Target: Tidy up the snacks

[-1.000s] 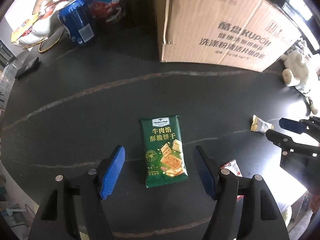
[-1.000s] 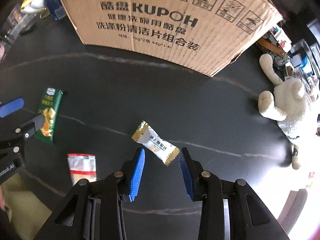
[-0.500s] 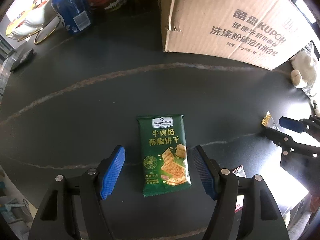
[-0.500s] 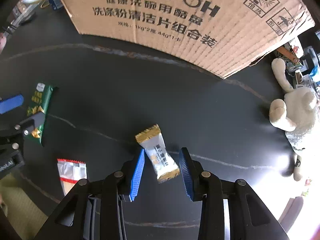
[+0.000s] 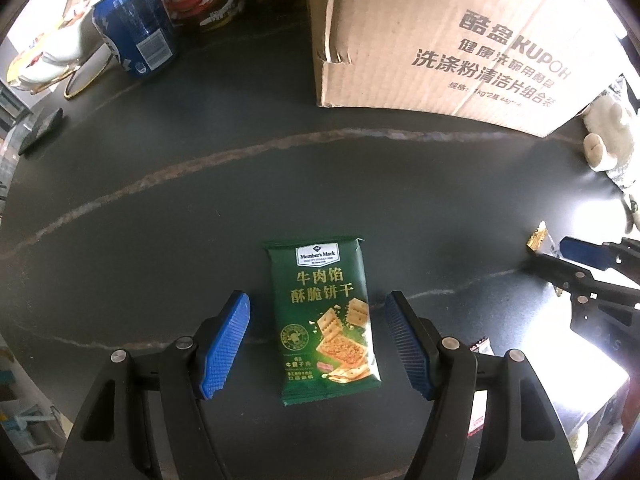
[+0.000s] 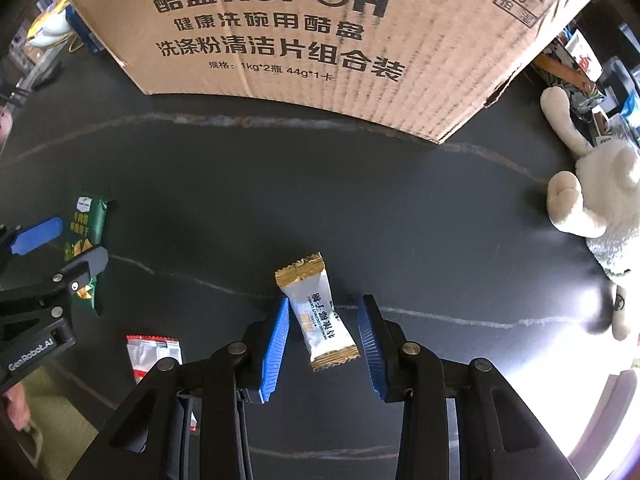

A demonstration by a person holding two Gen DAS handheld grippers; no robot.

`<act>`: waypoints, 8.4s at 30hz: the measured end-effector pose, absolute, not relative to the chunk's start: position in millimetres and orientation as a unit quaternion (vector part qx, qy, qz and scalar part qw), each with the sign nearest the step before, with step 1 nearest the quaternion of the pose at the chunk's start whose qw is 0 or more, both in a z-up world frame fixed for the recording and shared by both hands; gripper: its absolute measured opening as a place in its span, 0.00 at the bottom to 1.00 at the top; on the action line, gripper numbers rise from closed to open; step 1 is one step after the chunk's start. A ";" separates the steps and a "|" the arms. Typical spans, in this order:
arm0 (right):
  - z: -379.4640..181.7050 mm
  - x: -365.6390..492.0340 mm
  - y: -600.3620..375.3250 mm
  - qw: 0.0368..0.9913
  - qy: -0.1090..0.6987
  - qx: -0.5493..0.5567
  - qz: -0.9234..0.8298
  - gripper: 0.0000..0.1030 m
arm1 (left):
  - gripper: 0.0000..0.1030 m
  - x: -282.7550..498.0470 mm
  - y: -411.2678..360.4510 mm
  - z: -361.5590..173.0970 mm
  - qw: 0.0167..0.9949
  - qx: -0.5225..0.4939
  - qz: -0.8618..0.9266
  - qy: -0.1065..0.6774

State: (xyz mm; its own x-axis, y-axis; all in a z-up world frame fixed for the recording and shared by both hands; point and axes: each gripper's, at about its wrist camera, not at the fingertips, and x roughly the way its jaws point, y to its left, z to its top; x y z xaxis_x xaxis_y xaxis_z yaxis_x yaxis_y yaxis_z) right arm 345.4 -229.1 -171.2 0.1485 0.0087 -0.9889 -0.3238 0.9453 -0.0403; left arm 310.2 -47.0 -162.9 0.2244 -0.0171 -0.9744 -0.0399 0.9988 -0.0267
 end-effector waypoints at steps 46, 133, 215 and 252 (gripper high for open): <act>-52.1 275.5 -208.4 0.871 0.476 0.049 0.107 0.20 | 0.43 268.2 -48.0 -30.3 0.878 0.001 -0.107 0.466; 9.6 290.0 -198.1 0.926 0.357 0.018 0.124 0.38 | 0.71 289.1 -32.8 31.9 0.934 0.047 -0.056 0.349; -168.6 219.1 -162.0 0.846 0.517 -0.057 0.121 0.38 | 0.73 213.2 -20.7 -156.2 0.840 0.015 -0.019 0.542; -65.3 220.1 -189.6 0.914 0.390 0.033 0.103 0.37 | 0.73 224.6 -29.6 -47.0 0.906 0.052 -0.037 0.419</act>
